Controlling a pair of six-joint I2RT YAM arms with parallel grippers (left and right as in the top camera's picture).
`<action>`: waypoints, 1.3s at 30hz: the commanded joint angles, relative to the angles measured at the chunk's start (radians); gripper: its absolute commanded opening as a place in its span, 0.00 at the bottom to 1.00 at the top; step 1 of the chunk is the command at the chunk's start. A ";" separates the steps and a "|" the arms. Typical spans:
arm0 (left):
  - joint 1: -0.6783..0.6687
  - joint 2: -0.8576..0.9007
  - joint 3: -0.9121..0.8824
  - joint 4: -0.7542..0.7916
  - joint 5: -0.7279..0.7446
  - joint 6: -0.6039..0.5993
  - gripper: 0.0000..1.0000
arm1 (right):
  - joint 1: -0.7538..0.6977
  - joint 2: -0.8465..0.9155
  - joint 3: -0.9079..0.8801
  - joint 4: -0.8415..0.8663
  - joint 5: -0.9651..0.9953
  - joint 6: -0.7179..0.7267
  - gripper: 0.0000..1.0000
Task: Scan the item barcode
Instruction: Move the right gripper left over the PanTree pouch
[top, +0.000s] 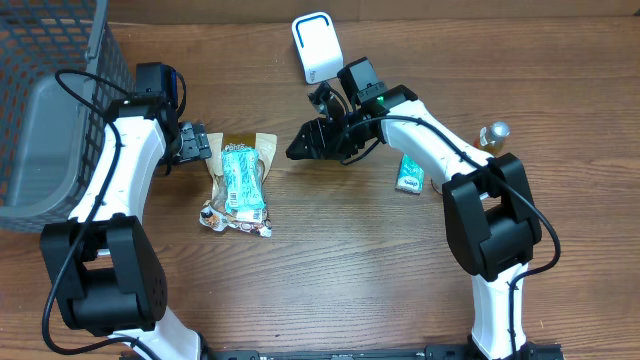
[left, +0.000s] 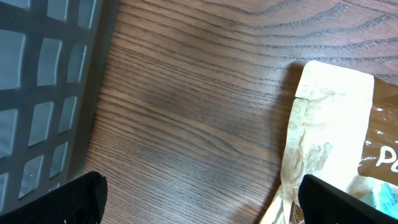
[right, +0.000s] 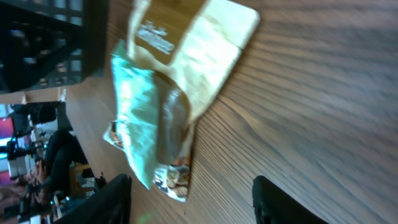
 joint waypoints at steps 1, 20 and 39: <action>-0.005 -0.001 0.005 0.002 -0.013 0.004 1.00 | 0.021 -0.018 0.016 0.014 -0.014 -0.028 0.63; -0.005 -0.001 0.005 0.002 -0.013 0.004 1.00 | 0.060 -0.018 0.014 0.011 0.241 -0.028 1.00; -0.005 -0.001 0.005 0.002 -0.013 0.004 1.00 | 0.060 -0.018 0.014 0.017 0.333 -0.028 1.00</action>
